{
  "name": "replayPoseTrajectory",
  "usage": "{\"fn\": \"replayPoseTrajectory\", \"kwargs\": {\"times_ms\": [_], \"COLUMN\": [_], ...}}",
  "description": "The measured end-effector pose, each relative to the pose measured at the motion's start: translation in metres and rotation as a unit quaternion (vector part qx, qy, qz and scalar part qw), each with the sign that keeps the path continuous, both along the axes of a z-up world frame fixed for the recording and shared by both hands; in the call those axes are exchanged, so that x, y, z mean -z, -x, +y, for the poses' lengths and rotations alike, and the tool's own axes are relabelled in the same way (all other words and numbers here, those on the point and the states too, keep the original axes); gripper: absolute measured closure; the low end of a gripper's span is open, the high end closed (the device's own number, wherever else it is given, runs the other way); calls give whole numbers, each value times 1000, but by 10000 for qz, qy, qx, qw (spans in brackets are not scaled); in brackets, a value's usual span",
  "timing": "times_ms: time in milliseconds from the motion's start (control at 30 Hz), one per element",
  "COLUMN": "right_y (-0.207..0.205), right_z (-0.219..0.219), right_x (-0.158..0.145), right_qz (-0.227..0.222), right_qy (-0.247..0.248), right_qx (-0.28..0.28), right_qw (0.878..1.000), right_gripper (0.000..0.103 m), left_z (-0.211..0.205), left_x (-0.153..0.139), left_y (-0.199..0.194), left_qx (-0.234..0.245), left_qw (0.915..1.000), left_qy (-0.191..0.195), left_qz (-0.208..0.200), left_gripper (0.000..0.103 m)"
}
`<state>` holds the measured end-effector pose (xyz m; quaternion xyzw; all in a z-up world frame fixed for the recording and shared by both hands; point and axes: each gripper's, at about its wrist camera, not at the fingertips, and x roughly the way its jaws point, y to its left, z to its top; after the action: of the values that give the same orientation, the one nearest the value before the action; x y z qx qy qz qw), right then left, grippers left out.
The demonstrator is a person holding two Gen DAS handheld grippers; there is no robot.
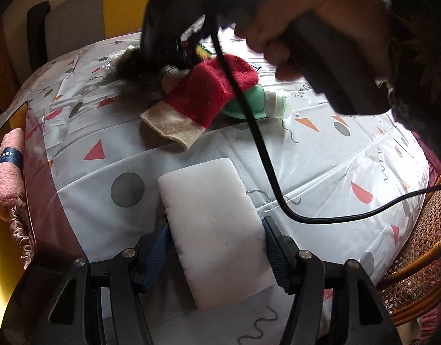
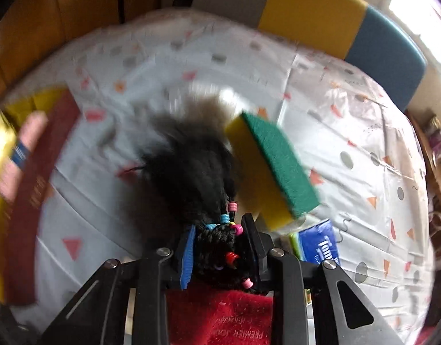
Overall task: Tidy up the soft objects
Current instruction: 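Lift the white sponge with the left tool while the right tool grasps the black beaded hair tie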
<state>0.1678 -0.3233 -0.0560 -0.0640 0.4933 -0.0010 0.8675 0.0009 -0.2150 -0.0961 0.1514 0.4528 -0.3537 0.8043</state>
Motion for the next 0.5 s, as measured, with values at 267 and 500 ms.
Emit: {"fn": "replayPoseTrajectory", "kwargs": {"times_ms": [267, 500], "right_y": [44, 89], "right_z": [-23, -29], "right_x": [-95, -76], "right_qz": [-1394, -984], "right_qy": [-1127, -1890], "right_qx": [388, 487], "right_qw": [9830, 9758], "right_gripper": [73, 73], "left_z": [-1, 9], "left_x": [-2, -13], "left_y": [3, 8], "left_qx": [-36, -90], "left_qw": [10000, 9998], "left_qy": [26, 64], "left_qz": [-61, -150], "left_gripper": [41, 44]}}
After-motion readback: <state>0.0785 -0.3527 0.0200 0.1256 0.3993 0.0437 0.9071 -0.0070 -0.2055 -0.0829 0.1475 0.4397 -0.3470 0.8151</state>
